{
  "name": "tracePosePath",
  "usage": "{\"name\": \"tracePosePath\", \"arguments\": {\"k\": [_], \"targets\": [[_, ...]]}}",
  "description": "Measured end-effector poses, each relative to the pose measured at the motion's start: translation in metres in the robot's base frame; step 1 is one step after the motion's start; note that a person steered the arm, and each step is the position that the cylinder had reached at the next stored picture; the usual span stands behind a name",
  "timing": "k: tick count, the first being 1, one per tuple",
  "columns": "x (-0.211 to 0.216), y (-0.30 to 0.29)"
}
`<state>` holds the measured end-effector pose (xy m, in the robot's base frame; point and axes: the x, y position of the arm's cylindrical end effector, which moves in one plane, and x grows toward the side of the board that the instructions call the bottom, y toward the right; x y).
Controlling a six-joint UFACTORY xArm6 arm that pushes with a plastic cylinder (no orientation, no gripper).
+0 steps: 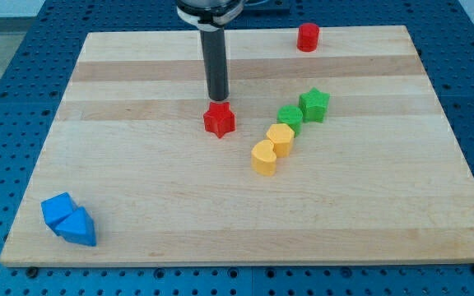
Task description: Push the red star horizontally to the green circle
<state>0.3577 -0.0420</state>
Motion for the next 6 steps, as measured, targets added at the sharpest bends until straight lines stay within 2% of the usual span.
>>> {"name": "tracePosePath", "arguments": {"k": [3, 4, 5, 6], "targets": [[0.002, 0.000], [0.012, -0.018], [0.006, -0.014], [0.005, 0.021]]}}
